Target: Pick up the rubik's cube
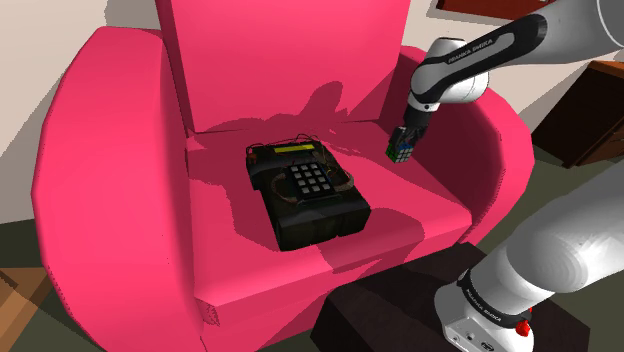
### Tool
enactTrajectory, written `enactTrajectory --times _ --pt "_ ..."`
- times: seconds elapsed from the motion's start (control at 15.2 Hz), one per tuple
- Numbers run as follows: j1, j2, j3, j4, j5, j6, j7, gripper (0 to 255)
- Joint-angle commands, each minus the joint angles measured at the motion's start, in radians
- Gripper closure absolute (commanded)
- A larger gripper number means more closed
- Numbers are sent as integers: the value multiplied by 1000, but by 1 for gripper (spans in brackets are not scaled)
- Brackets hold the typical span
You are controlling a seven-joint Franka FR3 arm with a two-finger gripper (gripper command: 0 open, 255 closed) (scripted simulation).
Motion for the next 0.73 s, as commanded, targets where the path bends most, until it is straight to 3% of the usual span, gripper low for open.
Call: enactTrajectory --times 0.0,0.66 --pt "0 4 -1 -2 1 6 -1 255" --pt "-1 -5 0 4 -1 -8 0 255"
